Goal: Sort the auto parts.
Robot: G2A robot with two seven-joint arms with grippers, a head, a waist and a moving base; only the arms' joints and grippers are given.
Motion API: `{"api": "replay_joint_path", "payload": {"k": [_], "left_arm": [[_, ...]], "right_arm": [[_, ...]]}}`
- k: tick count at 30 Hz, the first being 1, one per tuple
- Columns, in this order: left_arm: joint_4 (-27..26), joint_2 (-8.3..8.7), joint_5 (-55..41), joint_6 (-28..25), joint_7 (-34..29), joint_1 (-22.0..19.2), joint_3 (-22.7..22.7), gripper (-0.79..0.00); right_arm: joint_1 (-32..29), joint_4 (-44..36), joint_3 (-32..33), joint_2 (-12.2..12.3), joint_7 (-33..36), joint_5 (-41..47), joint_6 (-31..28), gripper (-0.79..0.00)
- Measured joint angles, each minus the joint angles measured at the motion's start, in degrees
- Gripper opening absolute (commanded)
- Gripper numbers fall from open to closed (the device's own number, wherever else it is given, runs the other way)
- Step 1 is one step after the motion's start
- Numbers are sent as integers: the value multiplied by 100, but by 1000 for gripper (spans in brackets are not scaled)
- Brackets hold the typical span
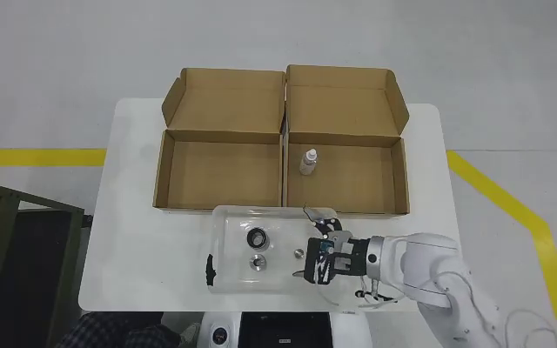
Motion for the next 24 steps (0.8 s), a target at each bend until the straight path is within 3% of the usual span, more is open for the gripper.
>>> {"api": "replay_joint_path", "payload": {"k": [16,24], "left_arm": [[0,0,0,0,0,0,0,0],[0,0,0,0,0,0,0,0]], "right_arm": [[7,343,-579,41,-194,-1373,131,0],[159,416,-907,39,42,-1894,152,-58]]}}
